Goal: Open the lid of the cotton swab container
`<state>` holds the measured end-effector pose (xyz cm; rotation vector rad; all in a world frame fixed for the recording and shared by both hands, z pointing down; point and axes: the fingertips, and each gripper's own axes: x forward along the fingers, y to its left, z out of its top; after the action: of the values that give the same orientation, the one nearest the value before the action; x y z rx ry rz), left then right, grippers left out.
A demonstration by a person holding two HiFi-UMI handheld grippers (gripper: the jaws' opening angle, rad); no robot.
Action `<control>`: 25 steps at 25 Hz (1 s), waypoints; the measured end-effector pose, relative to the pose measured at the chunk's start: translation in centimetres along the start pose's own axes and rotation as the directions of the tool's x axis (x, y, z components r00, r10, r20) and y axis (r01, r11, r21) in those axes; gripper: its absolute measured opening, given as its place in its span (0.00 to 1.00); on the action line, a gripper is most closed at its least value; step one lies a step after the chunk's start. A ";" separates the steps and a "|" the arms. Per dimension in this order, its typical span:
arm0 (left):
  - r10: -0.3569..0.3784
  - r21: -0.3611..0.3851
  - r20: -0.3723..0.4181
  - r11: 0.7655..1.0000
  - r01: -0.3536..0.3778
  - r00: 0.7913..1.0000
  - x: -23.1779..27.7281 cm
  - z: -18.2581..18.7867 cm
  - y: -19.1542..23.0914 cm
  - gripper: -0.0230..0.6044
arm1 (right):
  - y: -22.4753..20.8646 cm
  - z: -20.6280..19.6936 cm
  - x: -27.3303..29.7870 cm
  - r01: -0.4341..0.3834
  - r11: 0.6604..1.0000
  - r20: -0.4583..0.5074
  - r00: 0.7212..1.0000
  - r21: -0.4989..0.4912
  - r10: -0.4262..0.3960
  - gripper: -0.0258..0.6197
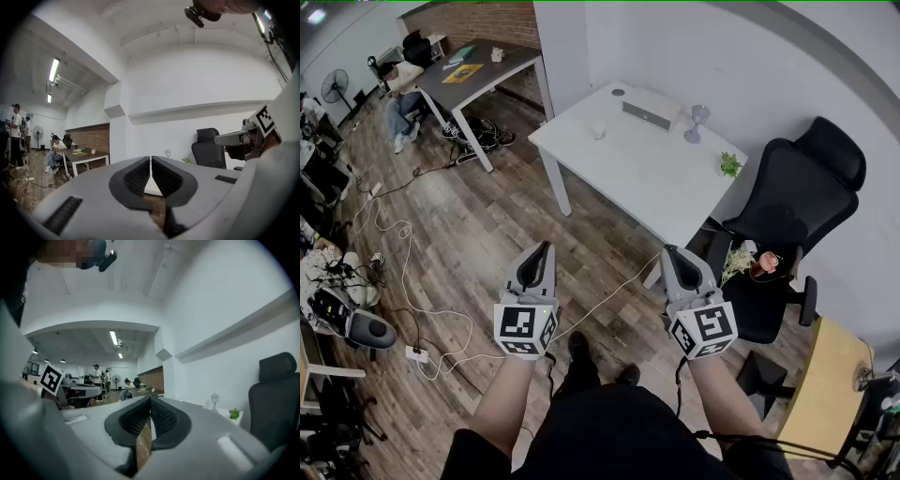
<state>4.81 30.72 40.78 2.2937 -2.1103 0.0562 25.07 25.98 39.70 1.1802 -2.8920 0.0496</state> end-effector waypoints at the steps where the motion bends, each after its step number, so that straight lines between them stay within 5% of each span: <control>1: -0.001 0.002 -0.002 1.000 0.001 1.000 0.1 -0.1 0.2 0.06 | 0.1 0.0 0.2 0.002 1.000 0.000 1.000 0.001 -0.002 0.04; 11: -0.026 -0.023 0.033 0.999 0.027 0.999 2.7 0.6 4.7 0.06 | 0.2 0.8 4.6 0.034 0.999 0.032 0.999 0.016 -0.035 0.04; 15: -0.060 -0.039 0.017 0.997 0.061 0.998 5.3 0.3 8.2 0.38 | 0.3 1.9 8.2 0.051 0.999 0.056 0.997 0.007 -0.051 0.24; 25: -0.145 -0.083 -0.022 0.986 0.143 0.989 11.6 -1.9 15.6 0.40 | 0.7 3.2 16.3 0.125 0.992 0.052 0.991 -0.030 -0.123 0.26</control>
<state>-9.84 17.95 43.09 2.3754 -1.8913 -0.0002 12.87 14.99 36.99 1.3715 -2.8421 -0.0305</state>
